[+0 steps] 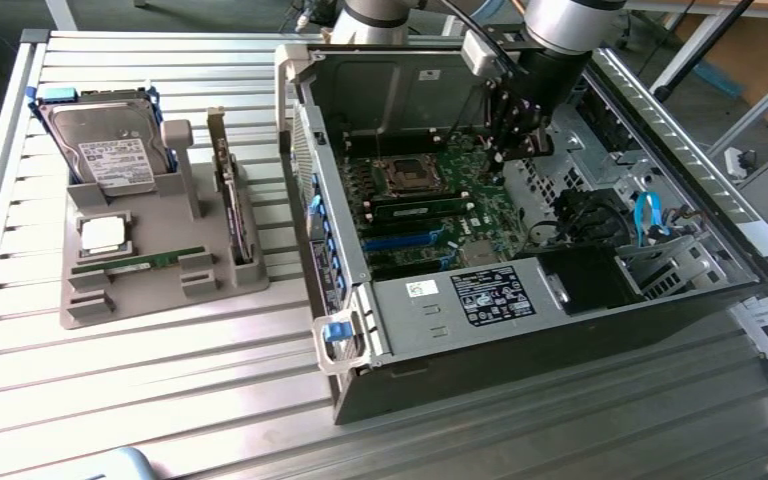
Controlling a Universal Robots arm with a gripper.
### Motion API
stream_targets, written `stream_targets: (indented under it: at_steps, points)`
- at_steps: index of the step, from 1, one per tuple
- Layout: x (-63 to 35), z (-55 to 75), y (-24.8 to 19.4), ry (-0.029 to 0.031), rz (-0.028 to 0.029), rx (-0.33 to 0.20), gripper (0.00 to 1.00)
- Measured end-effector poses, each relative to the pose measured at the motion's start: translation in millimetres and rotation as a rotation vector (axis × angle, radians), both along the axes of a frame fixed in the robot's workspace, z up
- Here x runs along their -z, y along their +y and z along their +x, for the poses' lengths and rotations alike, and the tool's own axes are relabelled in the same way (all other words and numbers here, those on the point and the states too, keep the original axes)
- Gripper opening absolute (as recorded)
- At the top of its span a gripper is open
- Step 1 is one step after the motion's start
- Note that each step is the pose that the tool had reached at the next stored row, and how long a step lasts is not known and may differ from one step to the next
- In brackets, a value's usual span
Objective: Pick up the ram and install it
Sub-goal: 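Press down the ram until it locks into place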
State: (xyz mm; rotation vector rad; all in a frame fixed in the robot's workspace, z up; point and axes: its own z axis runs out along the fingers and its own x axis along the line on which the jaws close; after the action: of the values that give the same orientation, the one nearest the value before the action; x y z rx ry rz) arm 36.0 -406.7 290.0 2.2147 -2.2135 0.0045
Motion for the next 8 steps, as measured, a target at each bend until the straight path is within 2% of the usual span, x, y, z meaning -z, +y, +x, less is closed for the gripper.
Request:
stream_targets:
  at_steps: [3, 6, 8]
  points:
    - [1.3, -0.2, 0.8, 0.0, -0.0002, 0.0, 0.11]
    - [5.0, -2.3, 4.3, 0.0, -0.0003, 0.0, 0.11]
    - [8.2, -8.2, 6.3, -0.0001, 0.0, 0.0, 0.11]
